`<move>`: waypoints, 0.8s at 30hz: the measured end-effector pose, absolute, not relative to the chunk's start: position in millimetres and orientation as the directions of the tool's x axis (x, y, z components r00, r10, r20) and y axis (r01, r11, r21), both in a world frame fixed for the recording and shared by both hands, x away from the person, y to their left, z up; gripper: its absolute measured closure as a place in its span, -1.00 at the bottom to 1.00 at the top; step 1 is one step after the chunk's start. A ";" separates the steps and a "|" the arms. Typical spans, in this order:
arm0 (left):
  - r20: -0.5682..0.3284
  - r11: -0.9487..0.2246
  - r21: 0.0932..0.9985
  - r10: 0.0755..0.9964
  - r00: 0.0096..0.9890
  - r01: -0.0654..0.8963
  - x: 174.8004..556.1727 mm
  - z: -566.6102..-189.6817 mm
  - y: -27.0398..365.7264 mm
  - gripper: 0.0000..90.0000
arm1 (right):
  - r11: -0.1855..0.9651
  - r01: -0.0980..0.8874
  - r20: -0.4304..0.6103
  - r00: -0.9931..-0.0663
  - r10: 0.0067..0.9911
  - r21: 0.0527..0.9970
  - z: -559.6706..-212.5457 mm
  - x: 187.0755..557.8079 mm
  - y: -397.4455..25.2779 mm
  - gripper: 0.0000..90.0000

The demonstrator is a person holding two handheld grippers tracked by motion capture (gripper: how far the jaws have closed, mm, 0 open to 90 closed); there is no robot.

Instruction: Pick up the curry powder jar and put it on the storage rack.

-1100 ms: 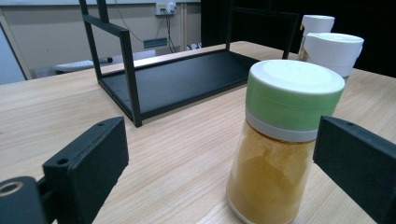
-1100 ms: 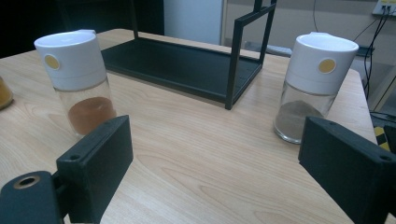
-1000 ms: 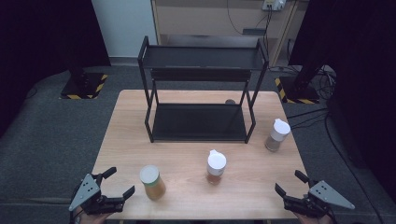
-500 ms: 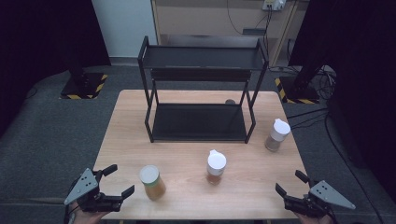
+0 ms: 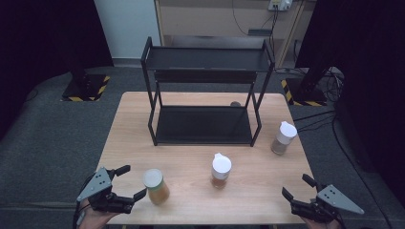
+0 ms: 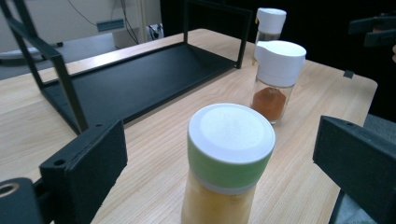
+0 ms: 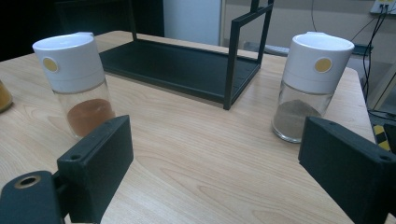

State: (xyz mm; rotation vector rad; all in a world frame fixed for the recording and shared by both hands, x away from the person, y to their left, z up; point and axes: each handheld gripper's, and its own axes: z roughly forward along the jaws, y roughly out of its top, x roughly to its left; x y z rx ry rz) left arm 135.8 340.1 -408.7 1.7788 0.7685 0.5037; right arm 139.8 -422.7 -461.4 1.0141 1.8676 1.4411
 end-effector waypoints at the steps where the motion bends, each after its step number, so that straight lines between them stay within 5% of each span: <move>1: -0.028 -0.216 0.942 0.710 0.704 0.256 137.5 -408.3 338.2 -0.95 | 0.134 0.224 0.013 -0.553 0.833 0.965 -461.4 139.8 -422.7 -0.77; 24: -0.025 -0.285 0.914 0.670 0.742 0.288 171.6 -421.6 313.2 -0.87 | 0.128 0.224 0.018 -0.553 0.833 0.966 -461.5 139.4 -423.9 -0.77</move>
